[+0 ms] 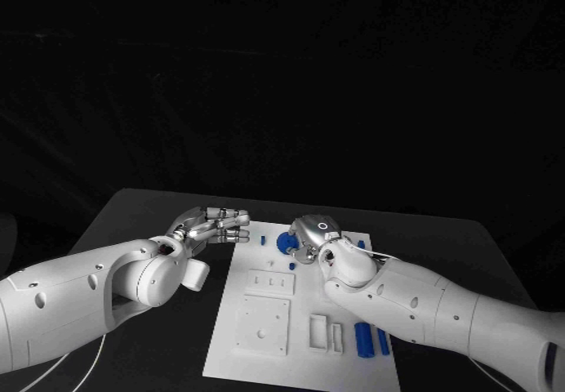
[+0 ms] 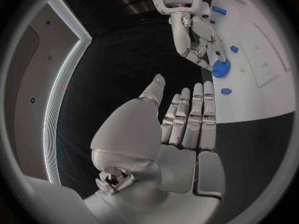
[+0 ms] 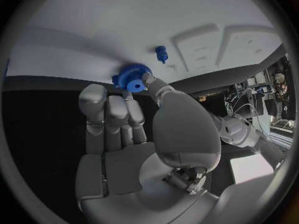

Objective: Assemble the parts on the task board

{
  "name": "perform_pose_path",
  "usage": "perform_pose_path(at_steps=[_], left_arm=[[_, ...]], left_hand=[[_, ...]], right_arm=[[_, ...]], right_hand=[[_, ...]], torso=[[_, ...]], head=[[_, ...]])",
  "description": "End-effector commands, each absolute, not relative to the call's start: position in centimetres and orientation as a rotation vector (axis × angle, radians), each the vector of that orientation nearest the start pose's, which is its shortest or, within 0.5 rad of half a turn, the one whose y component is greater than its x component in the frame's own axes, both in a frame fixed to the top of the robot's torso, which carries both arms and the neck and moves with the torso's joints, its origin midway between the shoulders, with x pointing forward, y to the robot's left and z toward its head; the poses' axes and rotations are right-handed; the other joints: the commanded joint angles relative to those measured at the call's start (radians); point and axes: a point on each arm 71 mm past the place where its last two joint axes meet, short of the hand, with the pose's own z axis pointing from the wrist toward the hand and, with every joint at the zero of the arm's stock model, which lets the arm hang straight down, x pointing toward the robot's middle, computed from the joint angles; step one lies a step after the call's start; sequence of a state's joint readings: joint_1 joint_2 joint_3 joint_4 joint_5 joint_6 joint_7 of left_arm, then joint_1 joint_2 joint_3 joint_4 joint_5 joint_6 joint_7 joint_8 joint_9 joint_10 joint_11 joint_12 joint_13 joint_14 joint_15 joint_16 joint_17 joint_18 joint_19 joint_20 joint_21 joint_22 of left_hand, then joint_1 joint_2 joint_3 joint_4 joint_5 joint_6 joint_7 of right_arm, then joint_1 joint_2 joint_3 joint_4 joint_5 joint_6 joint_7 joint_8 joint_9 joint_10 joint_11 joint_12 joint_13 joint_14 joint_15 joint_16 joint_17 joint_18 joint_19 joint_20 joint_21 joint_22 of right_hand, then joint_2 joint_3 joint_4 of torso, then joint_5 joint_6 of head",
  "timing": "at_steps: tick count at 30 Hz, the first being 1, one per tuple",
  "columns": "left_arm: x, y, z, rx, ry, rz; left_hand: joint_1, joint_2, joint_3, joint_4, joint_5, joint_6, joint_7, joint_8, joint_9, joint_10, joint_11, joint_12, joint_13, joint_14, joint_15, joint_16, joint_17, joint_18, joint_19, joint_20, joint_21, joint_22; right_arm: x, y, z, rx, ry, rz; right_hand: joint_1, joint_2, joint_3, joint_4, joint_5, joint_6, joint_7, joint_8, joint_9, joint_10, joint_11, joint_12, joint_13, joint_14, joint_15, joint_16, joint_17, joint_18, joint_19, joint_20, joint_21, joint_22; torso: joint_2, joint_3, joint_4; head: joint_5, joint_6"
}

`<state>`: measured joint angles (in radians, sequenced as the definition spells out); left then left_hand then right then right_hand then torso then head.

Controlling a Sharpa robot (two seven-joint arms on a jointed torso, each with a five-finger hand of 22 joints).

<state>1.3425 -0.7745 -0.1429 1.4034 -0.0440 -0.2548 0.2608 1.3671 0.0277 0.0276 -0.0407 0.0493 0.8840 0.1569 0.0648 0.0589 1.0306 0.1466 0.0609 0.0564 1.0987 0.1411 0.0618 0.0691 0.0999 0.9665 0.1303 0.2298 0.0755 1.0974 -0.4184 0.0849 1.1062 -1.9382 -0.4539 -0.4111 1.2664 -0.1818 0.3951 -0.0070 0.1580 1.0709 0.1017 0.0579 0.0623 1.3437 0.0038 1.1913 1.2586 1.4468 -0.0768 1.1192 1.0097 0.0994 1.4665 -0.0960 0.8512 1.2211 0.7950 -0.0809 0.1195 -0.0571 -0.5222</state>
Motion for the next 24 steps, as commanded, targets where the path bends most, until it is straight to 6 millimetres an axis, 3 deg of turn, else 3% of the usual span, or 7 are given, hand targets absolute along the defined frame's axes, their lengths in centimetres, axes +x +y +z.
perform_pose_path(at_steps=[1, 4, 7, 10, 11, 16, 24], left_arm=[[52.18, 20.51, -15.79, -1.016, 1.570, -1.464], [52.20, 20.51, -15.80, -1.016, 1.571, -1.464], [52.19, 20.49, -15.80, -1.015, 1.573, -1.466], [52.20, 20.47, -15.80, -1.015, 1.574, -1.467], [52.20, 20.46, -15.80, -1.014, 1.574, -1.468], [52.20, 20.48, -15.80, -1.015, 1.573, -1.467], [52.23, 20.58, -15.84, -1.020, 1.573, -1.456]], left_hand=[[-0.005, -0.001, -0.001, -0.004, 0.004, -0.004, 0.000, -0.007, -0.002, -0.005, -0.001, -0.003, 0.001, -0.004, 0.000, 0.000, -0.001, -0.011, -0.005, 0.000, 0.004, -0.001], [-0.005, -0.001, -0.001, -0.004, 0.004, -0.004, 0.000, -0.007, -0.002, -0.005, -0.001, -0.003, 0.001, -0.004, 0.000, 0.000, -0.001, -0.011, -0.005, 0.000, 0.004, -0.001], [0.002, 0.005, 0.004, -0.007, 0.007, 0.002, -0.002, -0.006, -0.001, -0.004, -0.001, -0.003, 0.001, -0.005, -0.001, 0.000, -0.001, -0.011, -0.005, 0.000, 0.004, -0.001], [0.003, 0.008, 0.006, -0.008, 0.012, 0.000, -0.001, -0.007, -0.001, -0.005, -0.001, -0.003, 0.001, -0.005, -0.001, 0.000, -0.001, -0.011, -0.005, 0.000, 0.004, -0.001], [0.003, 0.008, 0.006, -0.008, 0.012, 0.000, -0.001, -0.007, -0.001, -0.005, -0.001, -0.003, 0.001, -0.005, -0.001, 0.000, -0.001, -0.011, -0.005, 0.000, 0.004, -0.001], [0.001, 0.007, 0.007, -0.007, 0.013, -0.002, -0.001, -0.007, -0.002, -0.005, -0.001, -0.003, 0.001, -0.005, -0.001, 0.000, -0.001, -0.011, -0.005, 0.000, 0.005, -0.001], [0.003, 0.008, 0.010, -0.009, 0.013, -0.003, 0.001, -0.007, -0.002, -0.006, 0.000, -0.003, 0.001, -0.005, -0.001, 0.000, -0.001, -0.010, -0.005, 0.000, 0.006, 0.000]], right_arm=[[54.34, -10.80, -20.53, -0.182, 1.407, 0.302], [54.35, -10.72, -20.62, -0.179, 1.425, 0.312], [54.37, -10.65, -20.77, -0.172, 1.453, 0.330], [54.41, -10.63, -20.88, -0.160, 1.478, 0.347], [54.42, -10.63, -20.92, -0.155, 1.485, 0.352], [54.50, -10.73, -21.02, -0.139, 1.505, 0.366], [54.64, -11.04, -21.33, -0.124, 1.549, 0.375]], right_hand=[[-0.004, -0.004, 0.004, 0.001, 0.000, -0.007, -0.001, 0.003, 0.000, -0.006, 0.002, -0.004, -0.002, -0.002, -0.005, -0.005, 0.000, -0.008, 0.057, -0.007, -0.003, -0.001], [-0.006, -0.006, -0.001, 0.002, 0.000, -0.020, -0.003, 0.004, 0.000, -0.007, 0.000, -0.006, -0.003, -0.002, -0.006, -0.007, 0.000, -0.008, 0.057, -0.007, -0.004, -0.002], [-0.014, -0.011, -0.067, 0.016, 0.012, -0.060, -0.011, 0.004, 0.000, -0.010, -0.005, -0.009, -0.007, -0.003, -0.008, -0.009, -0.001, -0.009, 0.056, -0.009, -0.006, -0.005], [-0.042, -0.009, -0.123, 0.072, 0.020, -0.120, -0.016, 0.002, -0.002, -0.010, -0.011, -0.011, -0.008, -0.002, -0.012, -0.010, 0.000, -0.012, 0.056, -0.013, -0.006, -0.006], [-0.068, -0.008, -0.129, 0.109, 0.013, -0.126, -0.017, 0.002, -0.002, -0.011, -0.010, -0.012, -0.009, -0.002, -0.012, -0.010, 0.001, -0.012, 0.056, -0.013, -0.006, -0.006], [-0.131, -0.022, -0.067, 0.204, -0.084, -0.121, -0.015, 0.002, -0.002, -0.013, -0.010, -0.012, -0.008, -0.001, -0.010, -0.011, 0.003, -0.010, 0.056, -0.012, -0.004, -0.007], [-0.156, -0.012, -0.049, 0.229, -0.100, -0.098, -0.012, 0.003, -0.001, -0.013, -0.007, -0.012, -0.008, -0.001, -0.008, -0.011, 0.004, -0.009, 0.056, -0.010, -0.002, -0.007]], torso=[[0.000, 0.0003, 0.0001], [0.000, 0.0003, 0.0000], [0.000, -0.0001, 0.0001], [0.000, -0.0006, -0.0001], [0.000, 0.0000, -0.0001], [0.000, 0.0002, 0.0001], [-0.001, 0.0004, -0.0005]], head=[[0.002, 0.001], [0.000, -0.001], [-0.001, -0.002], [0.000, -0.004], [0.000, -0.003], [0.000, -0.002], [0.002, -0.004]])
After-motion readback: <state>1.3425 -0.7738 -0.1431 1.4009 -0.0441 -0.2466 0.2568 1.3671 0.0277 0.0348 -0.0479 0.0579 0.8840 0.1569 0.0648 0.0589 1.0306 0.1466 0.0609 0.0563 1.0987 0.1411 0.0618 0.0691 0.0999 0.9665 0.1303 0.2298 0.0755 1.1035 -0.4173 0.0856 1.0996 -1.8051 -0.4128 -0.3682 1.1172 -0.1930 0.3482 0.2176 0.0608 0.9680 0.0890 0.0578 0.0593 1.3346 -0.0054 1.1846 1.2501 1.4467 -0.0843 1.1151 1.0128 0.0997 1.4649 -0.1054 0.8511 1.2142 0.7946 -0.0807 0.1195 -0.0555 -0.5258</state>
